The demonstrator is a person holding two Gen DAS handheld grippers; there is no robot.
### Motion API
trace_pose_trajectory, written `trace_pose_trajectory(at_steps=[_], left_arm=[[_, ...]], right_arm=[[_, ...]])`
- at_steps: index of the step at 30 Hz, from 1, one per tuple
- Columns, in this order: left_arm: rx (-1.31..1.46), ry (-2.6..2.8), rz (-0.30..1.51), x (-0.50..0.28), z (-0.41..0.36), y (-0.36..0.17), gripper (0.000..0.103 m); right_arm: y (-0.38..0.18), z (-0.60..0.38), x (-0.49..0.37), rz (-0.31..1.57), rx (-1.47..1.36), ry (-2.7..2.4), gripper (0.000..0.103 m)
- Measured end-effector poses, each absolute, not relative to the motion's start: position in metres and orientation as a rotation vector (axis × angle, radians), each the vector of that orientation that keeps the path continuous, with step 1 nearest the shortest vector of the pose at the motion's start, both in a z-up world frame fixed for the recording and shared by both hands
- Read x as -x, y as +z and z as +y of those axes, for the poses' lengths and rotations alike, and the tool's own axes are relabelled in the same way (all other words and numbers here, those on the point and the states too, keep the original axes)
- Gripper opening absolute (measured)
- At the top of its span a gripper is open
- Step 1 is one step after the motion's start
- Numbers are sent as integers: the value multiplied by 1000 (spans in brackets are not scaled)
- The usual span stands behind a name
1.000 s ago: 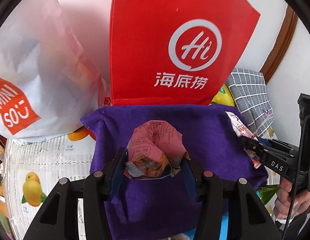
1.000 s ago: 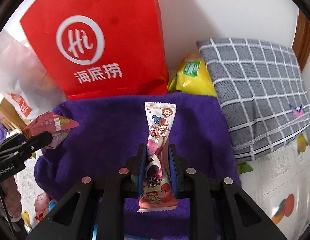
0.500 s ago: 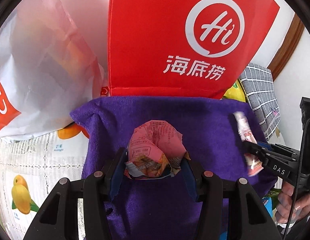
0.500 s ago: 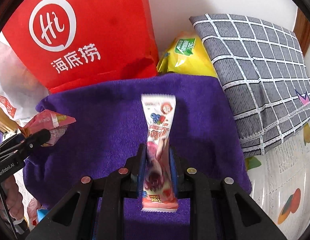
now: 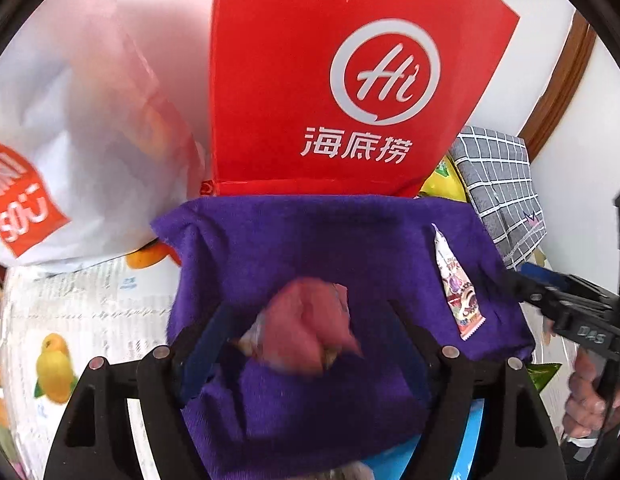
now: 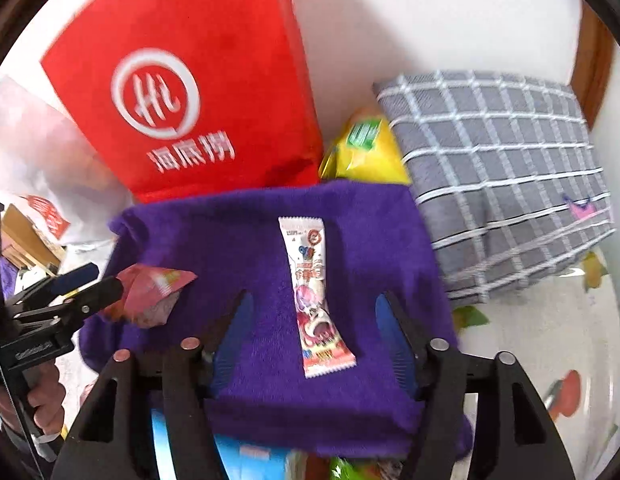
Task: Organize snacks
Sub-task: 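Lower both candies onto the purple towel and open both tools, then grasp green snack bag with right tool while left tool moves to red packet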
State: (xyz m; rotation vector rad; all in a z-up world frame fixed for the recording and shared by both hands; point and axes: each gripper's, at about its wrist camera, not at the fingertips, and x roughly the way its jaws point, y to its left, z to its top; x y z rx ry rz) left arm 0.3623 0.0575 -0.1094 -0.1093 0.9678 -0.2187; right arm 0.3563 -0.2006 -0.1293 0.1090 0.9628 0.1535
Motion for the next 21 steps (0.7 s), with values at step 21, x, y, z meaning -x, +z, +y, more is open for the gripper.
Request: trace_pose_trajectory(at_steps=[21], left_arm=[[156,-166,944,-249,72,-78,77]], right_arm=[[-173,-249,-243,1039,-174,116,67]])
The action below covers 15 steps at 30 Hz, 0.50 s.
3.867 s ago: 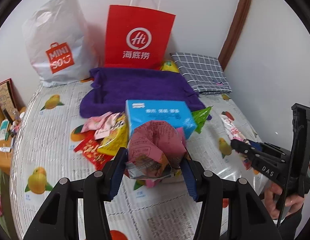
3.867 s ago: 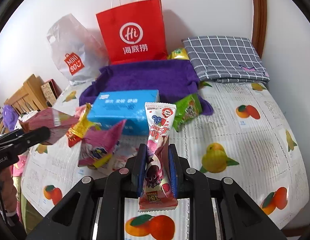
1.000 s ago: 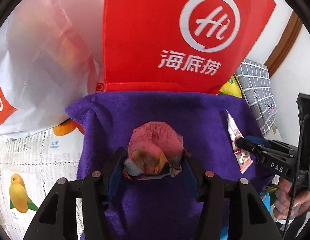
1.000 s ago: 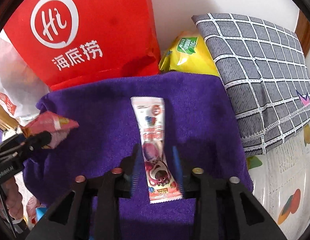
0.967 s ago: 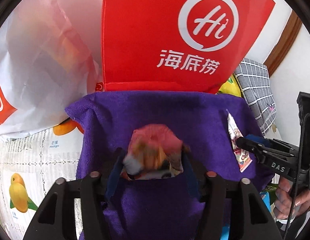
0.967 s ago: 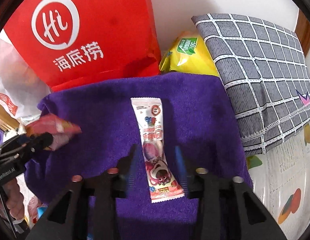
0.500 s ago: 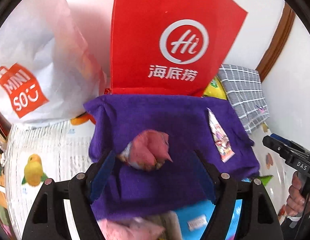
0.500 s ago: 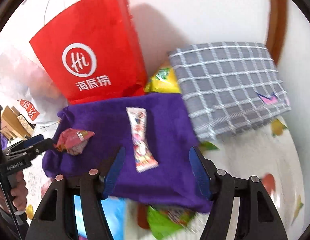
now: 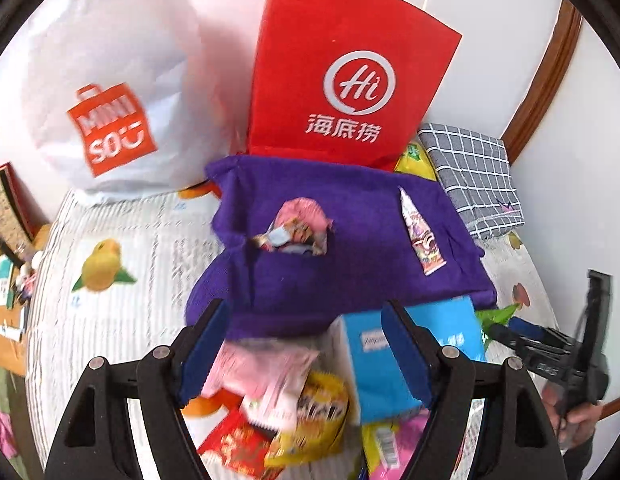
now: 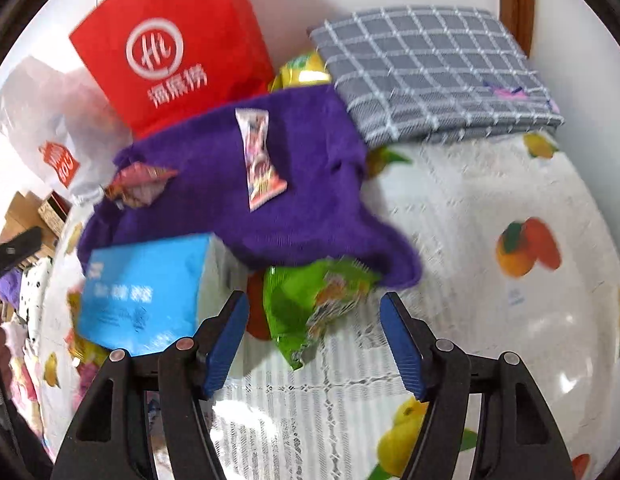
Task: Organize snacks
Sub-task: 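Grasp green snack bag with right tool while left tool moves to red packet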
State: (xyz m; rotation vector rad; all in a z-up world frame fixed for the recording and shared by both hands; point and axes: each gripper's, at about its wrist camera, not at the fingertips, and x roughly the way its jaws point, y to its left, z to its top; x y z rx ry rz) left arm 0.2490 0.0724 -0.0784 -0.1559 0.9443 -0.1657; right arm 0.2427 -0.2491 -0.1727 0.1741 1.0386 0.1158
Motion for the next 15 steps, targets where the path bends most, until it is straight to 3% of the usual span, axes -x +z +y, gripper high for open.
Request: trace_pose_trajectory(at_steps=[8,12,15], left_arm=[[185,-127,986,-206,101,-97,77],[190,-97,1005,-195,111,-107,77],[210,-81,1006,-191,119,-111,77]], right_arm=[[-202,-248,-255,1047,-262,102,67],[-200,-251,-254,1020,-294,116,55],[-195,-253,-246,1013,-308,123,54]])
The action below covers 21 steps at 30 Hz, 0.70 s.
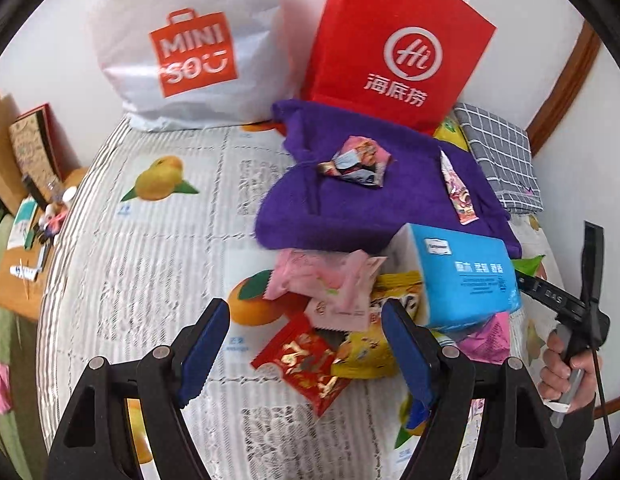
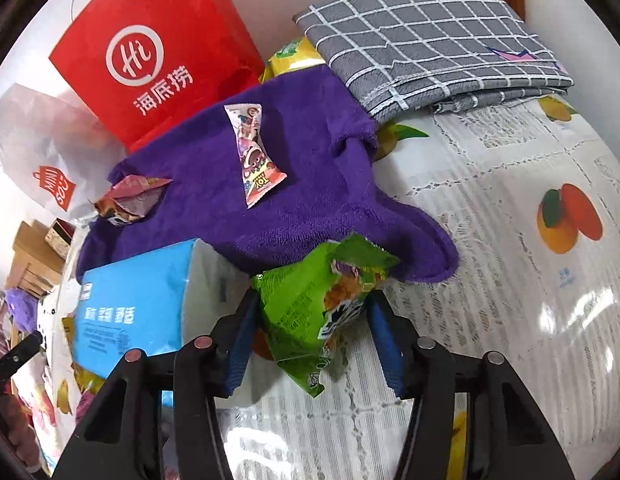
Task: Organize snacks
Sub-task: 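Grasp green snack bag with right tool while left tool moves to red packet, then close left tool on red gold-print packet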
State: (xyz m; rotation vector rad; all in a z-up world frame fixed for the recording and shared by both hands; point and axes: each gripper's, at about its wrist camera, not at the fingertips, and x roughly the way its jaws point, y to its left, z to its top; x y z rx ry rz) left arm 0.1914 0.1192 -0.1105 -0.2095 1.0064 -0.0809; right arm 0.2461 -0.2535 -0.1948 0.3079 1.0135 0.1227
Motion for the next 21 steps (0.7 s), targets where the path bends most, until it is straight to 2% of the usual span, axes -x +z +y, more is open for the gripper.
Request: trace_pose_trajectory(at_steps=[21], left_arm=[[283,0,1103,-188,118,-163,73]], right_arm=[[-149,-260,-173,943,-243,137,54]])
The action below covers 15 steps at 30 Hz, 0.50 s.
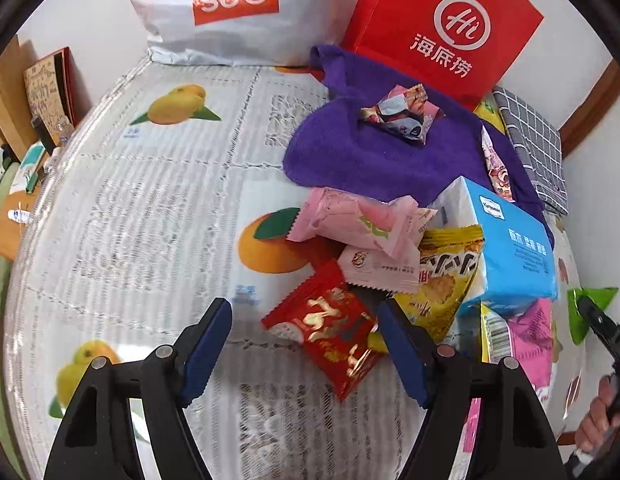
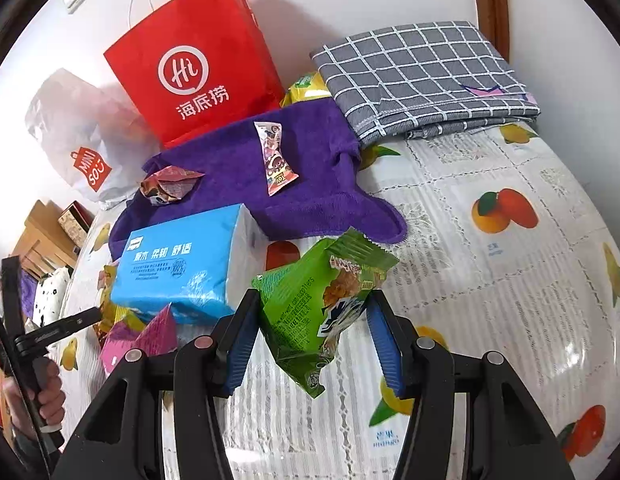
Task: Organize snacks
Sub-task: 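Close left tool on red gold-print packet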
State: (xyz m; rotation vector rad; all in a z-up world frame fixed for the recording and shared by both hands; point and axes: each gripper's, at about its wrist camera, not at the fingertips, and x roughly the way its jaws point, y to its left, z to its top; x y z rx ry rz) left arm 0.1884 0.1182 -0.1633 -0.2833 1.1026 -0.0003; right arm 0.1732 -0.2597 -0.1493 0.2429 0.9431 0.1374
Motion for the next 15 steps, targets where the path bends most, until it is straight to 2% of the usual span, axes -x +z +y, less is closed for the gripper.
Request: trace_pose_trajectory(at_steps=[4,6,9,15], left_arm=[[224,21,1098,-193,105,-166,72],[227,8,1098,-192,104,-165,59],[196,9,1106,-185,109,-163,51],[164,22,1128,-162,126,-161,52]], right_arm=[[-148,-261,-168,947,-260,145,54],[-148,-261,-165,947,-260,144,54],[-149,-261,-161,951,-266,149,54],[-151,-259,-156,953,-279,165,54]])
